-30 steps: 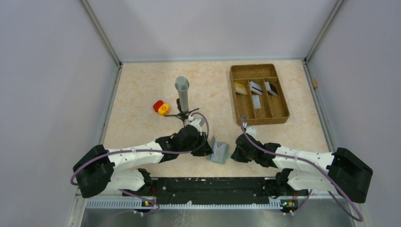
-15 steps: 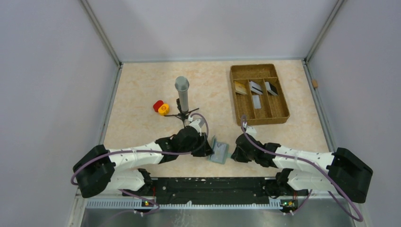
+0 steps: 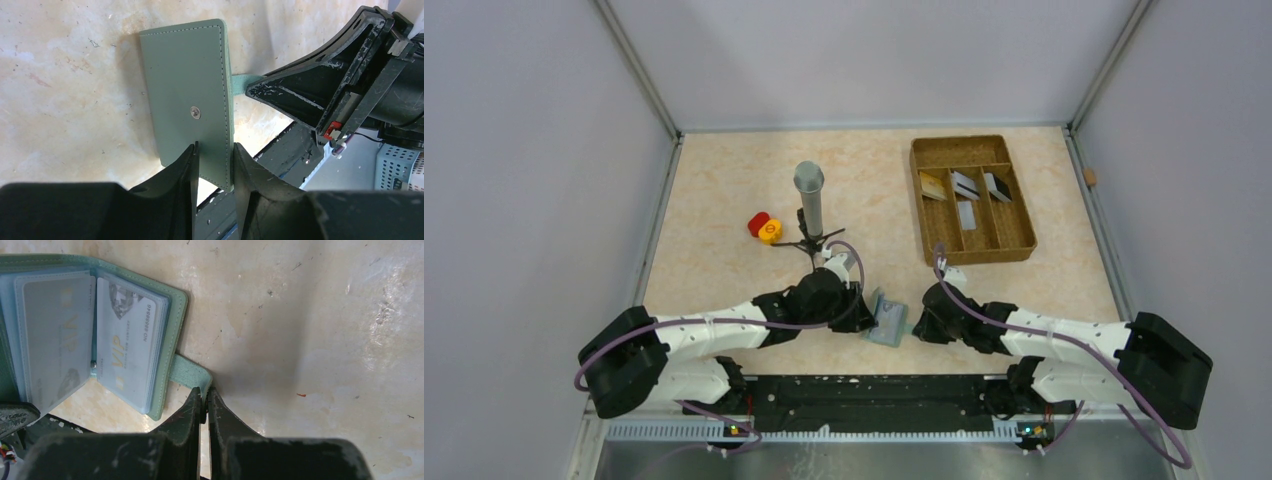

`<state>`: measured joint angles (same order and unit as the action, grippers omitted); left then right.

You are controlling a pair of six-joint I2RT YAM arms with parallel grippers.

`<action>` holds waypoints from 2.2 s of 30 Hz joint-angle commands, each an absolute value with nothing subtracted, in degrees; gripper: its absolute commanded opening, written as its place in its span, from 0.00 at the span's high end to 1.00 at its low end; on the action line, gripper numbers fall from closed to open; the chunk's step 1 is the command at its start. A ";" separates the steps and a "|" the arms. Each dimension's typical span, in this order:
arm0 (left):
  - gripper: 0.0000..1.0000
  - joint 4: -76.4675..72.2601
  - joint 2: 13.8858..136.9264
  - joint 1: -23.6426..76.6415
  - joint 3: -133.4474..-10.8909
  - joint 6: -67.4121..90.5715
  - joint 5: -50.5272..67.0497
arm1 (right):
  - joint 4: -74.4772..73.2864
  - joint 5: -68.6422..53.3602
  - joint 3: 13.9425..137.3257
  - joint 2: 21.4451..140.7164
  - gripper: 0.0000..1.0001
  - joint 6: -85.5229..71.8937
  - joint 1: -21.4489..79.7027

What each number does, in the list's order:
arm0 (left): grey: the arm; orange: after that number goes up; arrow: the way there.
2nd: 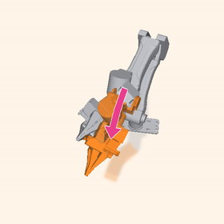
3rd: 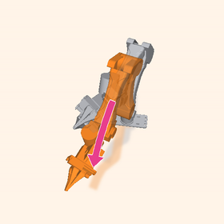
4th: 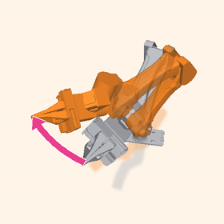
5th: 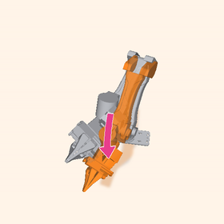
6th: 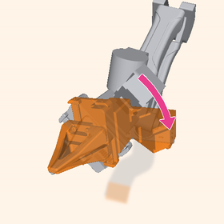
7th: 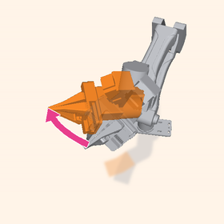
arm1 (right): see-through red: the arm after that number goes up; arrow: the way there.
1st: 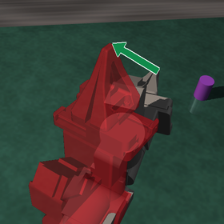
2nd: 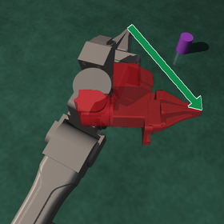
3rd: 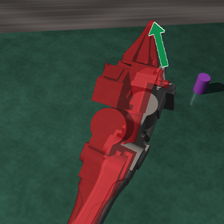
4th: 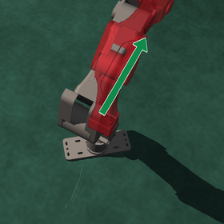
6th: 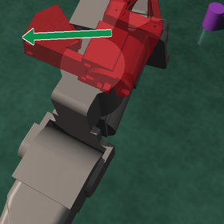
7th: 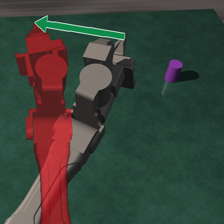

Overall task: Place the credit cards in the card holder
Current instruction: Turn over the card slot in the card holder.

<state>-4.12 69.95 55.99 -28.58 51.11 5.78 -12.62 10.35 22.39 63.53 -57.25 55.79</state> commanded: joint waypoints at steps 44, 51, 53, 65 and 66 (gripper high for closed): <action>0.59 8.61 61.62 56.23 -25.89 52.81 -8.03 | -18.70 14.00 21.95 61.58 1.00 -58.39 55.65; 0.55 14.14 62.05 56.24 -26.07 54.43 -11.51 | -21.13 15.22 23.57 61.60 1.00 -57.69 55.61; 0.51 15.08 61.02 56.25 -25.65 55.06 -12.48 | -22.55 15.89 24.53 61.39 1.00 -57.25 55.56; 0.25 17.71 52.02 52.97 -24.21 51.91 -11.11 | -34.66 18.70 36.35 58.90 0.47 -48.58 53.89; 0.24 17.93 51.15 52.02 -24.30 51.18 -9.89 | -36.19 19.07 38.05 58.56 0.42 -47.28 53.70</action>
